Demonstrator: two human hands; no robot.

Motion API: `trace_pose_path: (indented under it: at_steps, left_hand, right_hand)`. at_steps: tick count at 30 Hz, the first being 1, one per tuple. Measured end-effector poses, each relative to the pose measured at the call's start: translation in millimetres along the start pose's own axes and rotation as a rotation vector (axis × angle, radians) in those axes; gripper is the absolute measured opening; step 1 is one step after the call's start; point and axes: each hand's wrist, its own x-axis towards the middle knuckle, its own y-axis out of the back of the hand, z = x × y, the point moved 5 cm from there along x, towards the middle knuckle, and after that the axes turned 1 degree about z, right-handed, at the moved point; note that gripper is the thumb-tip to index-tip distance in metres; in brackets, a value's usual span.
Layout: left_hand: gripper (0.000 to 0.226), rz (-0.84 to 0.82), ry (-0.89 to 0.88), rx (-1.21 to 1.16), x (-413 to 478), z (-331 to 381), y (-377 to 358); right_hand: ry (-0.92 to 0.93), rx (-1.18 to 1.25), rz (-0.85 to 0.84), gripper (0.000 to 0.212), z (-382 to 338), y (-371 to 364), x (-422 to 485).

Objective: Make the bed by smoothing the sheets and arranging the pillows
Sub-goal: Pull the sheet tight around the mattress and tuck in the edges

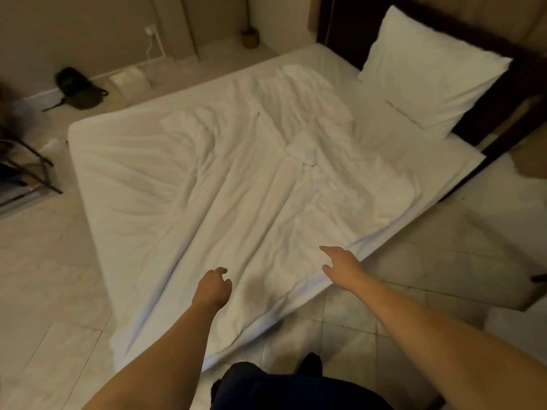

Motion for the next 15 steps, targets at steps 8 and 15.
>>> trace_pose_path:
  at_steps: [8,15]
  left_hand:
    - [0.048,-0.046,-0.152,0.033,39.7,157.9,-38.2]
    - [0.048,-0.098,-0.237,0.105,115.3,268.0,-73.3]
  right_hand:
    - [-0.071,0.101,0.145,0.059,106.5,90.1,5.0]
    - [-0.148,0.175,0.18,0.059,182.9,136.9,56.8]
